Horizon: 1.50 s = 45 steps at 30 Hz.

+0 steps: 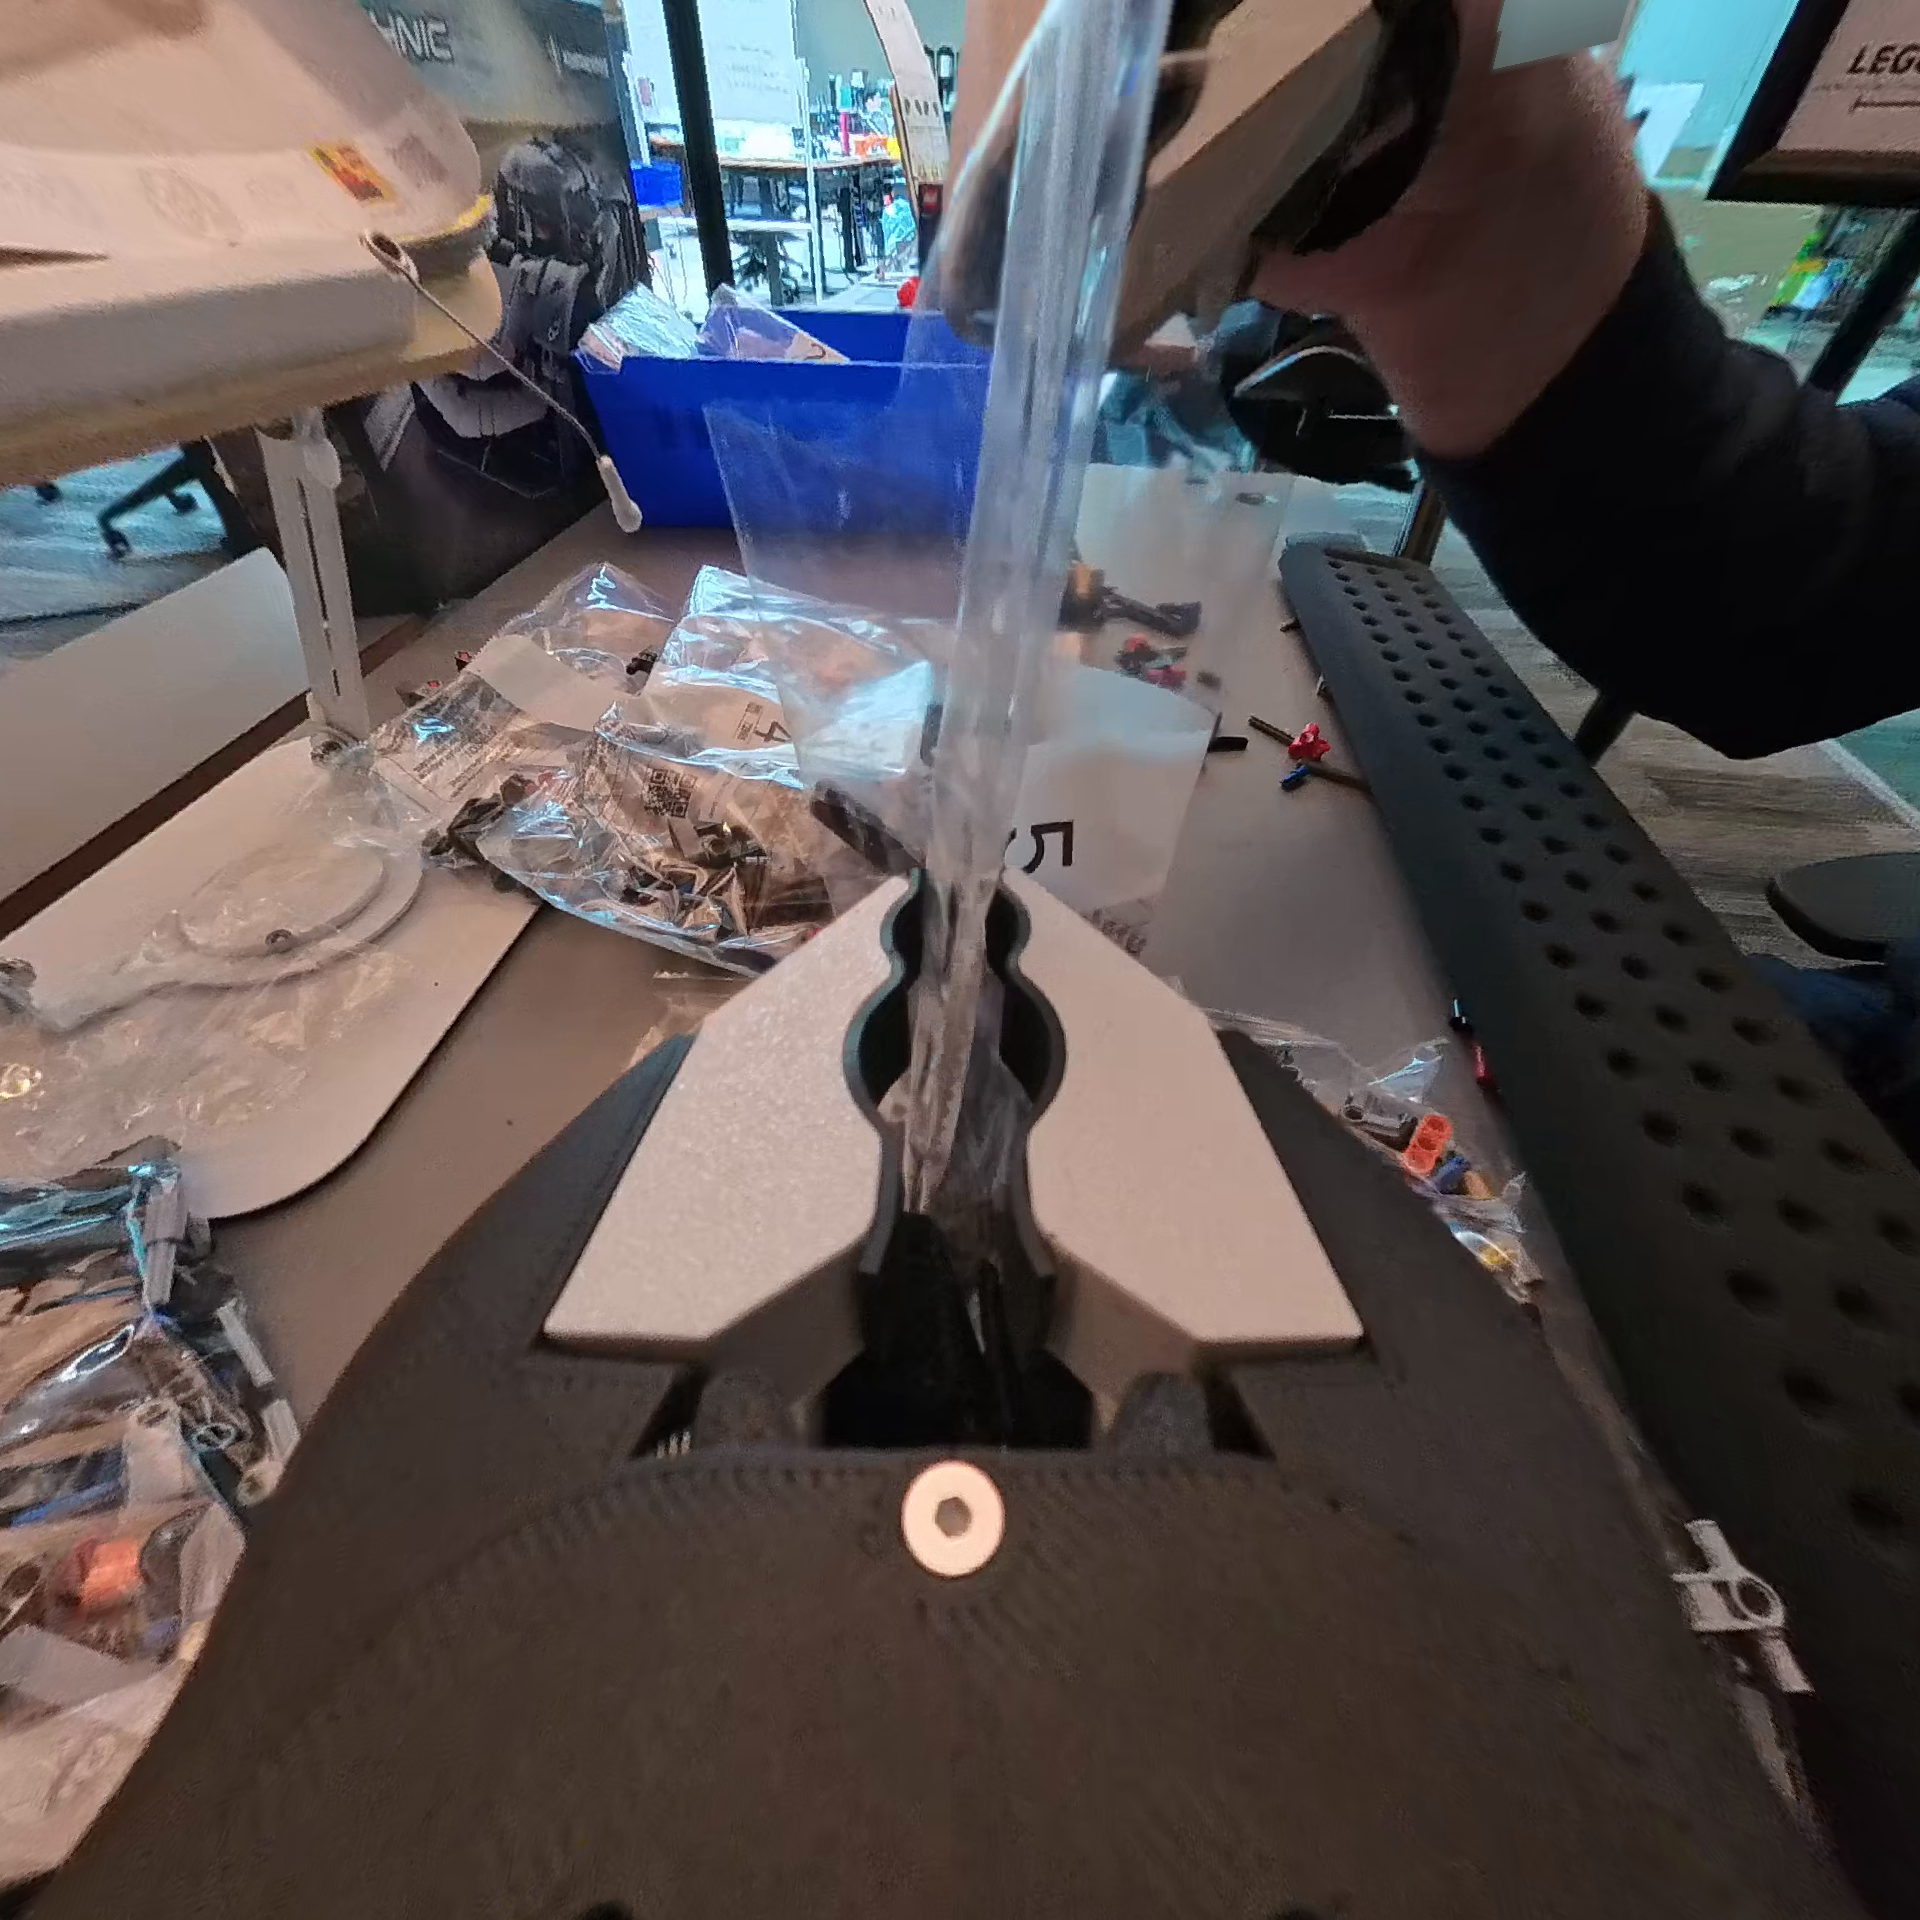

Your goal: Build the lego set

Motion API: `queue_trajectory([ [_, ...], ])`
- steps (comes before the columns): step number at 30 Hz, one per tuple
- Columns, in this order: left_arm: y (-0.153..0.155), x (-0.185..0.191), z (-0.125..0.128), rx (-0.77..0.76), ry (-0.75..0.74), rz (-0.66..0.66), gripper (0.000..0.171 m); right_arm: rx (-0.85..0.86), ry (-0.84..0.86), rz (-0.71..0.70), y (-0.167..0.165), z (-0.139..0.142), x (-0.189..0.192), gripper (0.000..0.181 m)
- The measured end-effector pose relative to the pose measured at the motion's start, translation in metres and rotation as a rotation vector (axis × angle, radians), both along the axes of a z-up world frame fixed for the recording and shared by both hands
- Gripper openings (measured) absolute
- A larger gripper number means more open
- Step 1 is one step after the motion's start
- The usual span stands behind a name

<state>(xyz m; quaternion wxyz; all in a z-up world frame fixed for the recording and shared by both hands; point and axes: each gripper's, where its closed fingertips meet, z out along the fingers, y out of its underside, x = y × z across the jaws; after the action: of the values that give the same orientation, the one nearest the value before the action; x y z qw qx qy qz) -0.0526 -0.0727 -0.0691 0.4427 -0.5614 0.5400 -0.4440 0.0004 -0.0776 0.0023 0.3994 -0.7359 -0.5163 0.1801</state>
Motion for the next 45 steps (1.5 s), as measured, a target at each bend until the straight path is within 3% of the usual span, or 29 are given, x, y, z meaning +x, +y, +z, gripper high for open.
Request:
queue_trajectory([
  [8,-0.001,-0.001,0.006,0.009,-0.018,0.001,0.01,0.003,-0.037,0.028,0.002,-0.007,-0.013,0.02],
  [11,-0.001,-0.001,0.006,0.009,-0.019,0.0,0.009,-0.003,-0.085,-0.001,0.006,-0.015,-0.007,0.03],
  [16,-0.001,0.0,0.005,0.009,-0.017,0.0,0.01,0.016,-0.054,-0.024,0.0,-0.008,0.011,0.031],
  [21,-0.001,0.0,0.005,0.008,-0.015,0.0,0.009,-0.013,-0.094,-0.126,-0.013,-0.023,0.068,0.033],
  [29,0.0,0.001,0.001,-0.001,-0.005,0.003,0.01,-0.29,-0.227,-0.352,-0.061,-0.116,0.203,0.035],
  [32,0.001,0.0,0.0,-0.004,-0.002,0.008,0.01,-0.352,-0.275,-0.438,-0.073,-0.147,0.238,0.036],
  [37,0.002,-0.001,-0.002,-0.009,0.002,0.013,0.01,-0.407,-0.3,-0.474,-0.086,-0.174,0.254,0.039],
  [45,0.002,0.002,-0.007,-0.016,0.019,0.004,0.01,-0.363,-0.245,-0.52,-0.082,-0.16,0.268,0.038],
])
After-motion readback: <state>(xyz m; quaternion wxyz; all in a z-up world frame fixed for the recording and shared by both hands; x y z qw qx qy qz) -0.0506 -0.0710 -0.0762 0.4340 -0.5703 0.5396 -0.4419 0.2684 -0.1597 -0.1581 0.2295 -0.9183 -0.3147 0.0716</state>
